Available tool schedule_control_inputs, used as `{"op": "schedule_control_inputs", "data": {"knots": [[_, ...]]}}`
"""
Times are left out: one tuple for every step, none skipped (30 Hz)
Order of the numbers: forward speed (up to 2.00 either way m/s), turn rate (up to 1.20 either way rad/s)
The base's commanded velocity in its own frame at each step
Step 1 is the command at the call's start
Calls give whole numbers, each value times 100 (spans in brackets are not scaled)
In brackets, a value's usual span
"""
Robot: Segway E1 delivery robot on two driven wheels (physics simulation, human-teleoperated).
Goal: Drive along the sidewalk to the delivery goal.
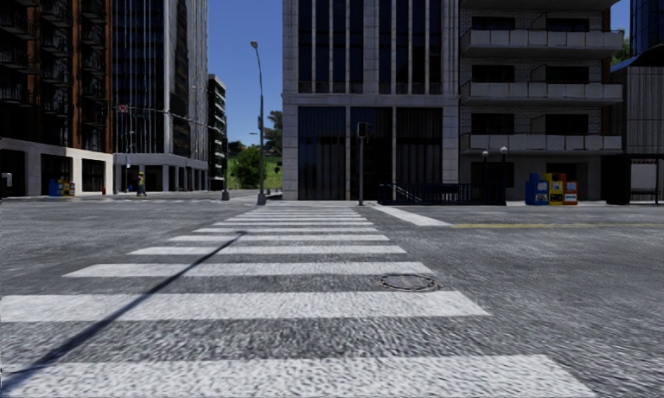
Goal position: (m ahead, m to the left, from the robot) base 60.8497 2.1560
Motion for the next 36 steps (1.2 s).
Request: {"op": "schedule_control_inputs", "data": {"knots": [[146, 28], [146, 28], [146, 28], [146, 28], [146, 28], [146, 28], [146, 28], [146, 28], [146, 28], [146, 28], [146, 28], [146, 28], [146, 28], [151, 28], [151, 28], [200, 0], [200, 0], [200, 0], [200, 0], [200, 0], [200, 0], [200, 0], [200, 0], [200, 0], [200, 0], [200, 0], [199, 0], [199, 0], [199, 0], [199, 0], [199, 0], [198, 0], [198, 0], [200, 0], [199, 0], [199, 0]]}}
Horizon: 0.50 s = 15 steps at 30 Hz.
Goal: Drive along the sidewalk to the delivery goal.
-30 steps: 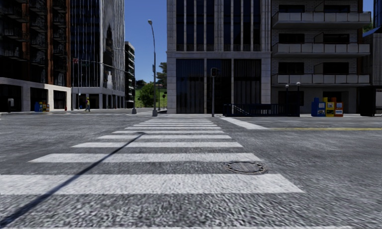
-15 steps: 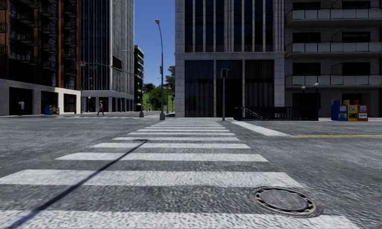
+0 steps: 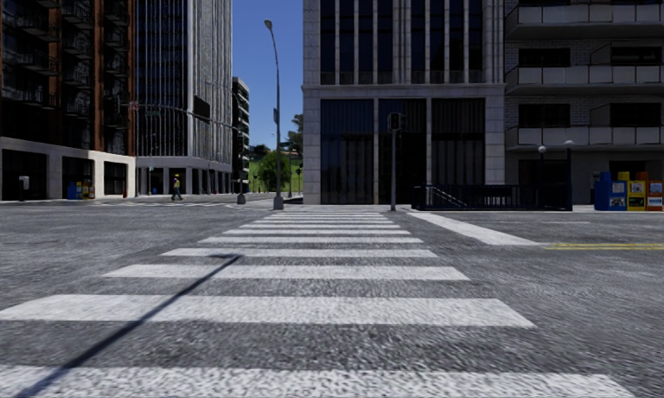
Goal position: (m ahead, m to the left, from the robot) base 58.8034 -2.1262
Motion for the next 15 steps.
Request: {"op": "schedule_control_inputs", "data": {"knots": [[199, 0], [199, 0], [200, 0], [200, 0], [200, 0], [200, 0], [200, 0], [200, 0], [200, 0], [200, 0], [200, 0], [200, 0], [200, 0], [200, 0], [200, 0]]}}
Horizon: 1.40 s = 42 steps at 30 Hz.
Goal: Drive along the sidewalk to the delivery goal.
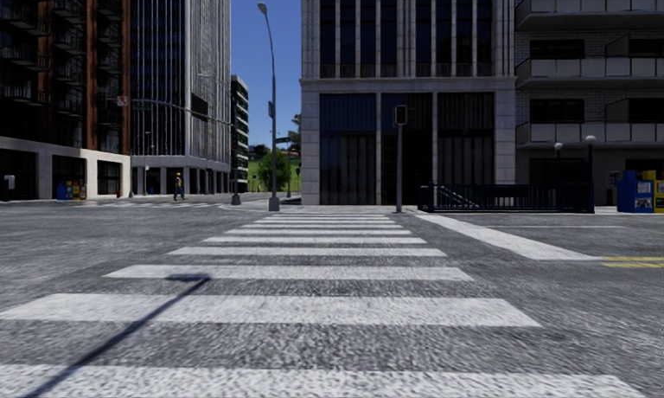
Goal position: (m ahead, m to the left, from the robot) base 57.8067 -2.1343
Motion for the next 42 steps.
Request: {"op": "schedule_control_inputs", "data": {"knots": [[200, 0], [200, 0], [200, 0], [200, 0], [200, 0], [200, 0], [200, 0], [200, 0], [200, 0], [200, 0], [200, 0], [200, 0], [200, 0], [200, 0], [200, 0], [200, 0], [200, 0], [200, 0], [200, 0], [200, 0], [200, 0], [200, 0], [200, 0], [200, 0], [200, 0], [200, 0], [200, 0], [200, 0], [200, 0], [200, 0], [200, 0], [200, 0], [200, 0], [200, 0], [200, 0], [200, 0], [200, 0], [200, 0], [200, 0], [200, 0], [200, 0], [200, 0]]}}
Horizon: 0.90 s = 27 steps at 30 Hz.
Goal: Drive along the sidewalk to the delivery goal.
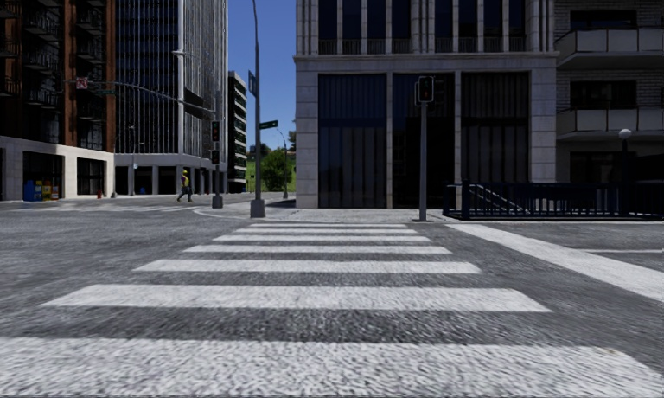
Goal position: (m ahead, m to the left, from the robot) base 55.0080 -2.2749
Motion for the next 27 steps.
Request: {"op": "schedule_control_inputs", "data": {"knots": [[200, 0], [200, 0], [200, 0], [200, 0], [200, 0], [200, 0], [200, 0], [200, 0], [200, 0], [200, 0], [200, 0], [200, 0], [200, 0], [200, 0], [200, 0], [200, 0], [200, 0], [200, 0], [200, 0], [200, 0], [200, 0], [200, 0], [200, 0], [200, 0], [200, 0], [200, 0], [200, 0]]}}
